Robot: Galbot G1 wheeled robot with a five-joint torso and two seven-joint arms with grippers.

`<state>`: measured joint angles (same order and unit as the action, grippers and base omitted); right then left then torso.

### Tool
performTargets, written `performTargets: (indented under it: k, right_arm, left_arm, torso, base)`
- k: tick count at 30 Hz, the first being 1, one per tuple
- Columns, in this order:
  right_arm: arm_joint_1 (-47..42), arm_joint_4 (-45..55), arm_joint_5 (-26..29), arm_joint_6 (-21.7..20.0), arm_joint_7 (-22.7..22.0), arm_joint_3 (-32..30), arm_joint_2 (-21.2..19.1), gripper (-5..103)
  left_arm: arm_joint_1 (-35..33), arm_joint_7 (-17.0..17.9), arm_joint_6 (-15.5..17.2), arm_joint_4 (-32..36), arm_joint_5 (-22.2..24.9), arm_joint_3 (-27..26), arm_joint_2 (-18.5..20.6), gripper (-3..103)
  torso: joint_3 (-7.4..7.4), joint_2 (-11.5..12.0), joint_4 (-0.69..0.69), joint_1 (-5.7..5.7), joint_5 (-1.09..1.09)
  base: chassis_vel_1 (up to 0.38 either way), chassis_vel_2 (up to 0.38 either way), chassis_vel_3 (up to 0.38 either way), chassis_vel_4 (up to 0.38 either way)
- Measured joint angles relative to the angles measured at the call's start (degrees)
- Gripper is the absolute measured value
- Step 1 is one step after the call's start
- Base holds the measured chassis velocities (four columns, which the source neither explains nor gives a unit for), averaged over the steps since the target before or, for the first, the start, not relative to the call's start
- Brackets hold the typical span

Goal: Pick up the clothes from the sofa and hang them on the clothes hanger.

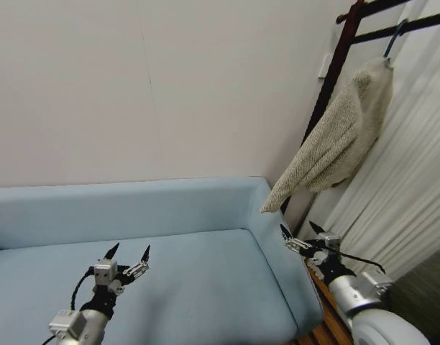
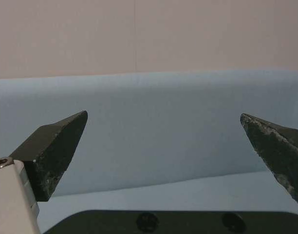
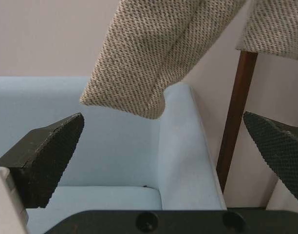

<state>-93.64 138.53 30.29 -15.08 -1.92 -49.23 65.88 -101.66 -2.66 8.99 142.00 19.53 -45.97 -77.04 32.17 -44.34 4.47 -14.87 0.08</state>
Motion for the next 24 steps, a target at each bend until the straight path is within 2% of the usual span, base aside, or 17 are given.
performTargets:
  k: [12,14,16,17,20,22,24]
  right_arm:
    - [-2.9,1.2,0.3,1.6,1.8,-3.6,0.7,100]
    - [-1.9,1.1,0.3,1.0,1.9,-3.9,0.6,100]
    - [-1.3,1.7,0.4,-0.3,1.7,-3.9,0.6,100]
    - [-1.3,1.7,0.4,-0.3,1.7,-3.9,0.6,100]
    - [-1.1,3.6,0.7,-3.1,1.3,-3.7,0.9,100]
    - [-0.9,4.1,0.8,-3.7,1.2,-3.6,0.9,100]
    - [-0.4,4.3,0.7,-4.3,0.9,-3.2,1.0,100]
  left_arm:
    - [-0.3,0.4,-2.2,1.2,0.4,-0.4,-1.9,100]
    - [0.3,0.9,-1.2,1.2,0.4,-0.2,-2.0,100]
    - [-0.1,1.1,2.5,1.3,0.5,-0.2,-2.2,100]
    - [-0.1,1.1,2.5,1.3,0.5,-0.2,-2.2,100]
    - [-1.0,1.9,6.7,1.3,0.5,-0.3,-2.4,100]
    - [-0.9,2.0,6.7,1.3,0.5,-0.3,-2.4,100]
    - [-0.3,2.0,5.3,1.3,0.5,-0.3,-2.4,100]
  torso:
    - [0.0,0.0,0.0,0.0,0.0]
    - [-0.01,0.0,0.0,0.0,0.0]
    - [0.0,0.0,-0.01,0.0,0.0]
    - [0.0,0.0,-0.01,0.0,0.0]
    - [0.0,0.0,-0.01,0.0,0.0]
    - [-0.01,0.0,-0.01,0.0,0.0]
    - [-0.01,0.0,0.0,0.01,0.0]
  base:
    - [0.0,0.0,0.0,0.0]
    - [0.0,0.0,0.0,0.0]
    - [0.0,0.0,0.0,0.0]
    - [0.0,0.0,0.0,0.0]
    - [0.0,0.0,0.0,0.0]
    - [0.0,0.0,0.0,0.0]
    - [0.0,0.0,0.0,0.0]
